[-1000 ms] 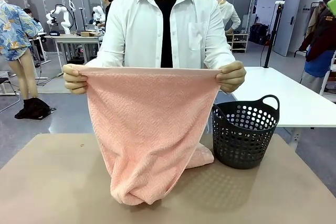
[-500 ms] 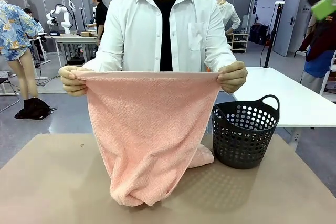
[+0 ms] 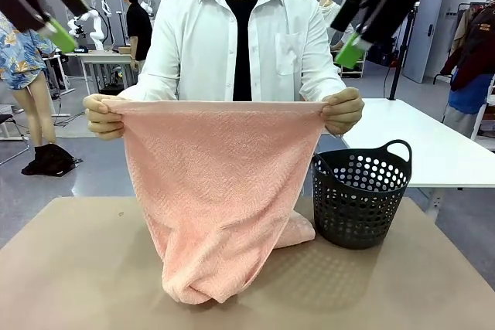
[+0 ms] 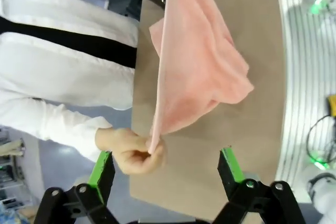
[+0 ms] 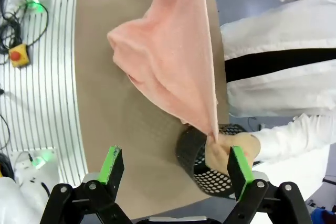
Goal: Fold the towel.
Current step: Grab the top end of the 100 cm Hotel Towel extended by the human.
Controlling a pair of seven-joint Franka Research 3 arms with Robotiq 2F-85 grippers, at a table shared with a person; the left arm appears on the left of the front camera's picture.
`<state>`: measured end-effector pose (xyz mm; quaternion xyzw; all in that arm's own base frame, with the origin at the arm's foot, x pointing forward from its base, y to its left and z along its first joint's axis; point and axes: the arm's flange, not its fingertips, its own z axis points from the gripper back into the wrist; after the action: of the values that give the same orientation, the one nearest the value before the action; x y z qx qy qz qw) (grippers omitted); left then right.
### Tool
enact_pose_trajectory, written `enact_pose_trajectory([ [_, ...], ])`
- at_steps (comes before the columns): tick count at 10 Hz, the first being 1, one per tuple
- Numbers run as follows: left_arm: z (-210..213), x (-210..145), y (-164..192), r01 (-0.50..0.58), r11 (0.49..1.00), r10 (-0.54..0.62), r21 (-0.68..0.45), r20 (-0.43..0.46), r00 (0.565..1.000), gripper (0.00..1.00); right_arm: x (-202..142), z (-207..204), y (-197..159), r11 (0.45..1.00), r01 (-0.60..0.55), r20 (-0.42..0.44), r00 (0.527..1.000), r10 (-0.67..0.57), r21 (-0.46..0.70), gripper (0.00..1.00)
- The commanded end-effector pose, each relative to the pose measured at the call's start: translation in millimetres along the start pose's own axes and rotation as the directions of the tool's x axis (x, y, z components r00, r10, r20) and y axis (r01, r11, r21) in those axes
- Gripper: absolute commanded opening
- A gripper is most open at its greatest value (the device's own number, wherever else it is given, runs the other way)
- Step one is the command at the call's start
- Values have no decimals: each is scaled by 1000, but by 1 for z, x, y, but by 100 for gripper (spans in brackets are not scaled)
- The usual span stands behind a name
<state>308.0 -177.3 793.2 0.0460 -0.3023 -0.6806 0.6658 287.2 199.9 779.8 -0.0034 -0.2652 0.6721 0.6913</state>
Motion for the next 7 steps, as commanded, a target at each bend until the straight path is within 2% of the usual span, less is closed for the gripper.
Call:
enact_pose_trajectory([
  [1,-17,15,2,1,1000,1,20,-95,995,100,15,-13,-7,999,-28,-57,998,26,-36,100],
  [5,-55,23,6,8,1000,-6,14,-147,989,100,39,-58,-28,999,-39,-137,990,38,-6,100],
  [7,-73,21,8,11,1000,-11,-6,-141,990,100,42,-76,-42,999,-30,-164,986,35,34,100],
])
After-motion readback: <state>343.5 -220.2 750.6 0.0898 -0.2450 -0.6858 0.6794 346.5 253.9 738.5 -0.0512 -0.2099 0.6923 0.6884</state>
